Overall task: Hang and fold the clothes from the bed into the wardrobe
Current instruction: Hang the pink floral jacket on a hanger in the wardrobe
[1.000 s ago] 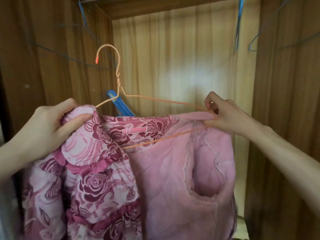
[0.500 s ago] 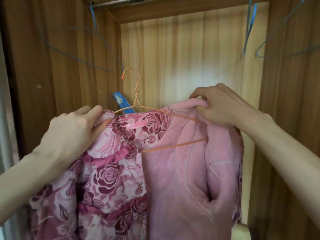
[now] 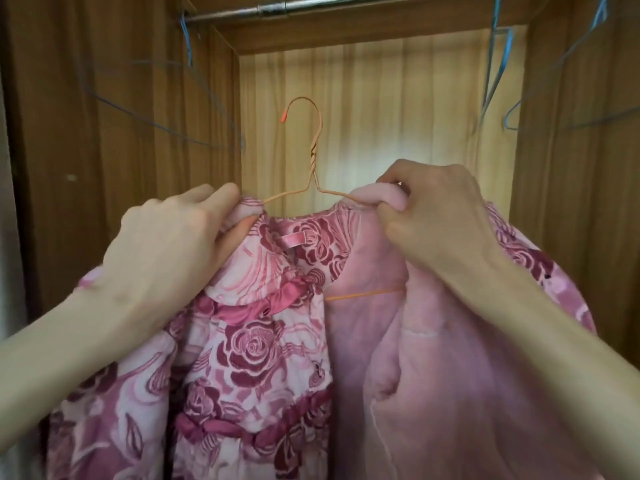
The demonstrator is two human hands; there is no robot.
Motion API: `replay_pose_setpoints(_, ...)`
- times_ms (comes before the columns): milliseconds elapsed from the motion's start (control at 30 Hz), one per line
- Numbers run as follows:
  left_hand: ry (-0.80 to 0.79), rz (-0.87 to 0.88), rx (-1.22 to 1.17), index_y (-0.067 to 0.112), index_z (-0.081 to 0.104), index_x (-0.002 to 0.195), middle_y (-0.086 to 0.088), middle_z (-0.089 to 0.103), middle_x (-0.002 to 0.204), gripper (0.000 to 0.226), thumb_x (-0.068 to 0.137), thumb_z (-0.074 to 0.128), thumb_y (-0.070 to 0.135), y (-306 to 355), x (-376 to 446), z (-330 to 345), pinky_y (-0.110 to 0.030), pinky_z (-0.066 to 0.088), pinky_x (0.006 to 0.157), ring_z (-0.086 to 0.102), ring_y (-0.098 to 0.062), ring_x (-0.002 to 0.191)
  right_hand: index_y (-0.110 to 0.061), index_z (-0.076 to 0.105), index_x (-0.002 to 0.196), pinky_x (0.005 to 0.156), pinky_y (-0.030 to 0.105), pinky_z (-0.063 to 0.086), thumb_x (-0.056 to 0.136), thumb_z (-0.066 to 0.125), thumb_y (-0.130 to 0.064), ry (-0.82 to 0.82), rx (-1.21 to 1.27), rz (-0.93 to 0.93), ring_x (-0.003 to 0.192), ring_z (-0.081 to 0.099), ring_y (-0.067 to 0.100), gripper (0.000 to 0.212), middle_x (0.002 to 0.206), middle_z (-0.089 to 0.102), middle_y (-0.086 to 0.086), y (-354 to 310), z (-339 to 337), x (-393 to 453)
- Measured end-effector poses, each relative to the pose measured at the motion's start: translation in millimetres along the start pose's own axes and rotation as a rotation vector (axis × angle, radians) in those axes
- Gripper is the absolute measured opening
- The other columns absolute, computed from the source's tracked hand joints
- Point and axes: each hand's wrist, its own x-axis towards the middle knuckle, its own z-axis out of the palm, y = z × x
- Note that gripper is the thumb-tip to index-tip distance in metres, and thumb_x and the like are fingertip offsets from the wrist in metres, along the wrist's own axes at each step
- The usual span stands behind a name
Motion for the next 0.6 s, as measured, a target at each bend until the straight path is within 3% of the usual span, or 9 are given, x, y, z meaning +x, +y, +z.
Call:
replay_pose_setpoints(167, -0.047, 0.041, -0.023, 0.016, 0.057, 0.095, -0.002, 0.06, 0.076, 0.04, 0.107, 0.047, 0.053, 13, -7, 14, -0.034, 0.043, 0.045, 0.064, -0.042, 0.053, -0.018, 0.069, 0.088, 0.06, 0.038, 0.042, 0.081, 0.053, -0.025, -0.034, -0.096, -0.045, 0.073, 0.064, 0.042, 0.019, 0.076, 0.07, 0.008, -8, 9, 2)
replay_pose_setpoints(300, -0.007, 0.013, -0.057, 0.016, 0.054, 0.093, 0.001, 0.058, 0.076, 0.041, 0.102, 0.049, 0.056, 16, -11, 15, -0.03, 0.038, 0.046, 0.064, -0.042, 0.054, -0.024, 0.07, 0.097, 0.064, 0.037, 0.051, 0.086, 0.063, -0.029, -0.08, 0.086, -0.012, 0.074, 0.068, 0.028, 0.014, 0.076, 0.072, -0.003, -21, 11, -9)
replay_pose_setpoints(367, 0.031, -0.012, -0.077, 0.016, 0.051, 0.093, 0.0, 0.058, 0.078, 0.04, 0.102, 0.051, 0.055, 10, -13, 15, -0.032, 0.04, 0.047, 0.065, -0.043, 0.057, -0.03, 0.072, 0.111, 0.064, 0.029, 0.046, 0.093, 0.066, -0.041, -0.277, 0.279, 0.021, 0.067, 0.065, 0.014, 0.022, 0.069, 0.067, -0.008, -18, 1, -15)
replay_pose_setpoints(433, 0.057, -0.046, -0.083, 0.016, 0.052, 0.097, -0.003, 0.061, 0.081, 0.04, 0.102, 0.051, 0.055, 7, -14, 17, -0.036, 0.043, 0.048, 0.066, -0.045, 0.061, -0.029, 0.071, 0.12, 0.059, 0.024, 0.047, 0.102, 0.06, -0.039, -0.461, 0.549, 0.049, 0.053, 0.061, 0.009, 0.024, 0.068, 0.068, -0.005, -15, -5, -22)
replay_pose_setpoints(467, 0.068, -0.058, -0.088, 0.015, 0.053, 0.098, -0.003, 0.061, 0.082, 0.04, 0.102, 0.05, 0.055, 6, -14, 18, -0.036, 0.042, 0.049, 0.066, -0.046, 0.062, -0.028, 0.072, 0.12, 0.059, 0.026, 0.05, 0.104, 0.058, -0.033, -0.393, 0.553, 0.013, 0.053, 0.06, 0.007, 0.022, 0.07, 0.07, -0.009, -11, -4, -25)
replay_pose_setpoints(533, 0.095, -0.067, -0.097, 0.013, 0.057, 0.099, -0.004, 0.062, 0.081, 0.042, 0.104, 0.05, 0.054, 4, -14, 19, -0.034, 0.042, 0.049, 0.066, -0.044, 0.063, -0.027, 0.073, 0.114, 0.067, 0.03, 0.052, 0.101, 0.062, -0.023, -0.067, 0.322, -0.056, 0.067, 0.057, 0.005, 0.017, 0.076, 0.063, -0.024, 3, 0, -27)
replay_pose_setpoints(600, 0.113, -0.079, -0.095, 0.01, 0.06, 0.098, -0.004, 0.061, 0.08, 0.044, 0.104, 0.051, 0.052, 1, -13, 19, -0.035, 0.042, 0.049, 0.066, -0.042, 0.064, -0.024, 0.072, 0.113, 0.075, 0.019, 0.047, 0.097, 0.065, -0.018, 0.076, 0.305, 0.04, 0.085, 0.057, 0.007, 0.018, 0.091, 0.06, -0.019, 23, 0, -27)
